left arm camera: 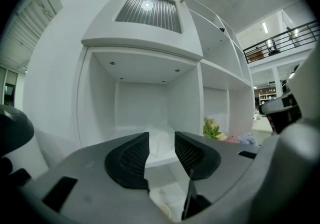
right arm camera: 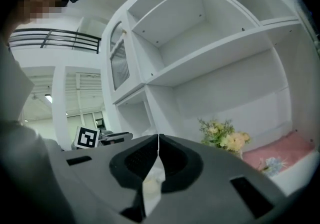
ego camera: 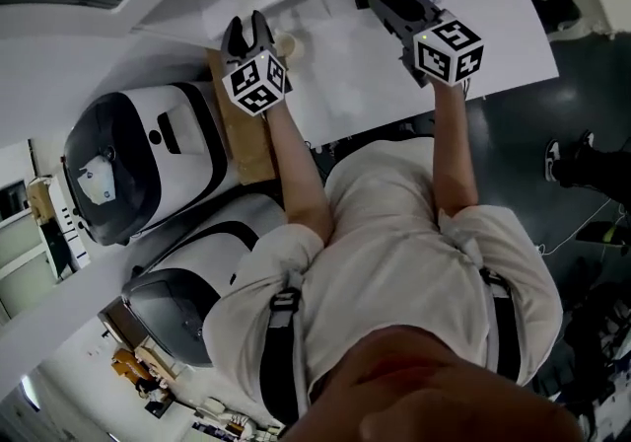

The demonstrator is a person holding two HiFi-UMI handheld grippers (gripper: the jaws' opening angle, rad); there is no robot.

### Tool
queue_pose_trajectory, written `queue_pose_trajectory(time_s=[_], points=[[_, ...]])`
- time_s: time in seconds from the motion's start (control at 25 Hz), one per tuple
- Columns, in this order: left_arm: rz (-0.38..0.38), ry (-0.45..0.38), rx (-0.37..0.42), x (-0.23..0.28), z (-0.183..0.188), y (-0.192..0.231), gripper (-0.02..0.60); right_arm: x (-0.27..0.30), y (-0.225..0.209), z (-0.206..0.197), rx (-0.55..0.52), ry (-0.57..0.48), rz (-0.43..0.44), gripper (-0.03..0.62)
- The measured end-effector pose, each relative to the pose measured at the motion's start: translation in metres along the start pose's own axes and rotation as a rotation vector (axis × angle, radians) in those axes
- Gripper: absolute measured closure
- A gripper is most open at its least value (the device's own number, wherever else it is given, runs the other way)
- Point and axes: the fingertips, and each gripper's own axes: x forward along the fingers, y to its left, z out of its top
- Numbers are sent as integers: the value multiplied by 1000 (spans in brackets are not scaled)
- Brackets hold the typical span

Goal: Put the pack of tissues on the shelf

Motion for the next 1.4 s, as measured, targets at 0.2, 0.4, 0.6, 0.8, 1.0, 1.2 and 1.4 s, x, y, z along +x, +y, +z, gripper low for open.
queue_pose_trajectory(time_s=[0.2,0.4,0.6,0.8,1.0,1.2,1.4], points=[[44,-28,-38,-28,1,2,436,27,13,-1,-29,21,76,524],[104,-63,-56,-67,-1,7,436,44,27,2,-45,-1,118,524],[141,-86,-68,-101,-1,1,436,51,40,-5,-51,-2,146,524],[155,-113,-67,-134,-3,-5,436,59,51,-13,-34,-12,180,525],[182,-111,-63,-161,-8,5,436,66,63,-18,-33,-10,198,524],[176,-131,-56,-168,-1,5,436,65,71,-18,-53,-20,198,524],[139,-135,-33,-160,6,-15,436,54,66,-17,-62,-24,184,524]])
